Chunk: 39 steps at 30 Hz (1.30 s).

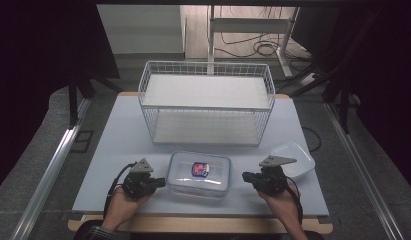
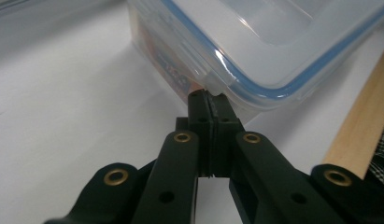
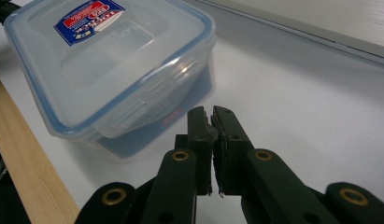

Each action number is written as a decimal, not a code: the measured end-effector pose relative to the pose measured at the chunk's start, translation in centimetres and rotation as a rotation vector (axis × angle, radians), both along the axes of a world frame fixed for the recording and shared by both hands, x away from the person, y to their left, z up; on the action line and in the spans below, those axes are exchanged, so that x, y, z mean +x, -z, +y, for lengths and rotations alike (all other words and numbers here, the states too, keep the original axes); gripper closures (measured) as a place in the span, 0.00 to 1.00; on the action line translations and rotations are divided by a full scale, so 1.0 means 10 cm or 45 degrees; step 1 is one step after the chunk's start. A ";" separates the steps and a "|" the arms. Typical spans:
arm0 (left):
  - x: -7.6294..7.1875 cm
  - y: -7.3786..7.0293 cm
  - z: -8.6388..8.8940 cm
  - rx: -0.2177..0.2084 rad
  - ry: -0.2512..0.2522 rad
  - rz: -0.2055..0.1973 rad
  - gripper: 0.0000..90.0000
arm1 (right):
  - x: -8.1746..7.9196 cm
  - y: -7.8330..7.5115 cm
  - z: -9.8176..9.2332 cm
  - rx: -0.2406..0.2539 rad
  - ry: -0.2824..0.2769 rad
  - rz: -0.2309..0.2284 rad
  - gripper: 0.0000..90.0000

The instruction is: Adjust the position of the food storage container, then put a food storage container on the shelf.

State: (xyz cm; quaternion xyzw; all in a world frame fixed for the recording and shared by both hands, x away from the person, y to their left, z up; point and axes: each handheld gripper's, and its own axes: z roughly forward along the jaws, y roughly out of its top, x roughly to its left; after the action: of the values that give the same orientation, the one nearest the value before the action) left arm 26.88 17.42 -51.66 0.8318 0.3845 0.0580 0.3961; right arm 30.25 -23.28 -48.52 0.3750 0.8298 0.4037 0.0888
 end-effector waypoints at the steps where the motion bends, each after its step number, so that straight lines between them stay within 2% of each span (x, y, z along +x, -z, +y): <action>1: -0.01 0.00 -0.02 0.000 0.010 -0.001 1.00 | 0.00 0.00 0.00 -0.001 0.003 0.005 0.95; 9: -0.07 -0.02 -0.17 0.008 0.079 -0.009 1.00 | 0.01 0.01 -0.01 0.003 0.018 0.008 0.94; 12: -0.08 -0.02 -0.19 0.018 0.083 -0.020 0.99 | 0.02 0.02 -0.02 -0.006 0.018 0.006 0.93; 14: -0.07 -0.01 -0.16 0.031 0.063 -0.033 0.93 | 0.02 0.02 -0.03 -0.006 0.022 0.010 0.90; 16: -0.06 0.01 -0.12 0.073 0.014 -0.054 0.77 | 0.02 0.01 -0.04 -0.006 0.030 0.004 0.84; 18: -0.04 0.03 -0.08 0.085 -0.019 -0.067 0.62 | 0.02 0.00 -0.05 -0.003 0.029 -0.002 0.77; 21: -0.02 0.04 -0.03 0.079 -0.054 -0.079 0.40 | 0.03 0.00 -0.06 0.003 0.037 -0.008 0.65; 26: 0.01 0.07 0.05 0.040 -0.061 -0.077 0.17 | 0.03 -0.01 -0.07 0.013 0.029 -0.041 0.41; 27: 0.01 0.08 0.06 0.031 -0.060 -0.074 0.15 | 0.04 -0.01 -0.08 0.019 0.023 -0.044 0.38; 28: 0.02 0.09 0.07 0.023 -0.052 -0.079 0.12 | 0.04 -0.01 -0.09 0.041 0.012 -0.036 0.30; 29: 0.02 0.09 0.08 0.016 -0.058 -0.079 0.12 | 0.04 -0.01 -0.09 0.041 0.012 -0.036 0.30; 30: 0.02 0.09 0.08 0.018 -0.059 -0.081 0.10 | 0.05 0.00 -0.08 0.071 0.000 -0.030 0.25; 36: 0.04 0.06 0.10 -0.015 -0.069 -0.094 0.09 | 0.05 -0.01 -0.05 0.098 -0.033 -0.033 0.14; 39: 0.05 0.00 0.09 -0.037 -0.068 -0.076 0.10 | 0.06 -0.02 -0.04 0.115 -0.047 -0.034 0.12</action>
State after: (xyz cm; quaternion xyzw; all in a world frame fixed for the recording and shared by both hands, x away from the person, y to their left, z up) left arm 27.38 18.37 -51.64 0.8133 0.3954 0.0880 0.4177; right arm 30.84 -23.64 -48.35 0.3578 0.8163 0.4472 0.0752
